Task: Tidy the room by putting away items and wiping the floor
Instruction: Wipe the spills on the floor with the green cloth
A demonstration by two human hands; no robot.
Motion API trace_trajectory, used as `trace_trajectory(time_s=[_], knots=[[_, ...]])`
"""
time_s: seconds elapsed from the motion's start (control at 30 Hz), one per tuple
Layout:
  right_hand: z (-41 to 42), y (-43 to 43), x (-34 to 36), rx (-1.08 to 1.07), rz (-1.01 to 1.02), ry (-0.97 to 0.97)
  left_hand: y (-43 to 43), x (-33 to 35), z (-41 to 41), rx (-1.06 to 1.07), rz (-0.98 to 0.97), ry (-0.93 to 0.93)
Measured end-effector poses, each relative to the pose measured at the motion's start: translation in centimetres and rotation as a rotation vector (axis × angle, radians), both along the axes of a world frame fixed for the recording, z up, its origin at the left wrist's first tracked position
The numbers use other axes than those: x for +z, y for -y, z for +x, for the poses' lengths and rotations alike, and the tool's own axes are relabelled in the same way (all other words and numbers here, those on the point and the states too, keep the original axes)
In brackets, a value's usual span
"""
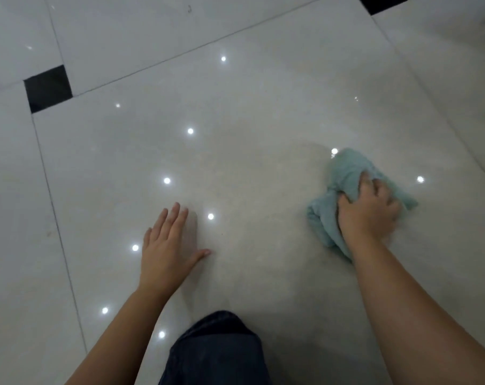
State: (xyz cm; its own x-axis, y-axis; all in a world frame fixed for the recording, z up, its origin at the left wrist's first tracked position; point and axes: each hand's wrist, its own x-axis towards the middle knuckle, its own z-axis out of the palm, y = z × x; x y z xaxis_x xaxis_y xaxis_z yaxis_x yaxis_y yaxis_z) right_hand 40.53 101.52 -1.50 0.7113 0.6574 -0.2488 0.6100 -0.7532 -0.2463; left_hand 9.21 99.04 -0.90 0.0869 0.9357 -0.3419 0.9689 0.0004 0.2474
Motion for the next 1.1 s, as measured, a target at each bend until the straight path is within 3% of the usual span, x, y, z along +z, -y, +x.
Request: trace_trajectory(time_s=[0.07, 0.17, 0.23, 0.33, 0.47, 0.57, 0.6, 0.73, 0.83, 0.9, 1.0, 1.1], knots=[[-2.9, 1.4, -0.3, 0.162, 0.021, 0.036, -0.7, 0.4, 1.8, -0.012, 0.050, 0.003], [-5.8, 4.3, -1.3, 0.599, 0.089, 0.118, -1.1, 0.5, 5.7, -0.054, 0.055, 0.026], [-3.6, 5.1, -1.8, 0.691, 0.125, 0.104, -0.8, 0.3, 8.4, -0.186, 0.079, 0.029], [3.6, 6.3, -1.8, 0.558, 0.121, 0.118, 0.0, -0.3, 11.7, -0.401, 0.081, -0.019], [16.3, 11.1, -2.0, 0.233, 0.052, 0.153, 1.8, -0.9, 15.2, -0.495, 0.077, -0.039], [18.2, 13.4, -1.3, -0.044, 0.024, 0.112, 2.7, -1.5, 17.1, -0.536, 0.094, -0.052], [16.3, 13.3, -1.4, -0.026, 0.033, 0.141, 2.9, -1.7, 17.5, -0.545, 0.106, -0.058], [6.8, 13.0, -1.8, 0.375, 0.159, 0.170, 2.7, -2.1, 18.6, -0.503, 0.128, -0.102], [8.9, 13.9, -2.0, 0.495, 0.162, 0.137, 2.9, -2.0, 18.7, -0.450, 0.137, -0.130], [12.6, 14.8, -2.3, 0.440, 0.150, 0.183, 3.2, -2.0, 18.5, -0.454, 0.119, -0.155], [14.3, 14.7, -2.1, 0.095, 0.123, 0.157, 3.6, -2.0, 18.2, -0.456, 0.103, -0.180], [9.2, 13.7, -2.1, 0.203, 0.145, 0.233, 3.3, -1.8, 18.5, -0.433, 0.120, -0.179]])
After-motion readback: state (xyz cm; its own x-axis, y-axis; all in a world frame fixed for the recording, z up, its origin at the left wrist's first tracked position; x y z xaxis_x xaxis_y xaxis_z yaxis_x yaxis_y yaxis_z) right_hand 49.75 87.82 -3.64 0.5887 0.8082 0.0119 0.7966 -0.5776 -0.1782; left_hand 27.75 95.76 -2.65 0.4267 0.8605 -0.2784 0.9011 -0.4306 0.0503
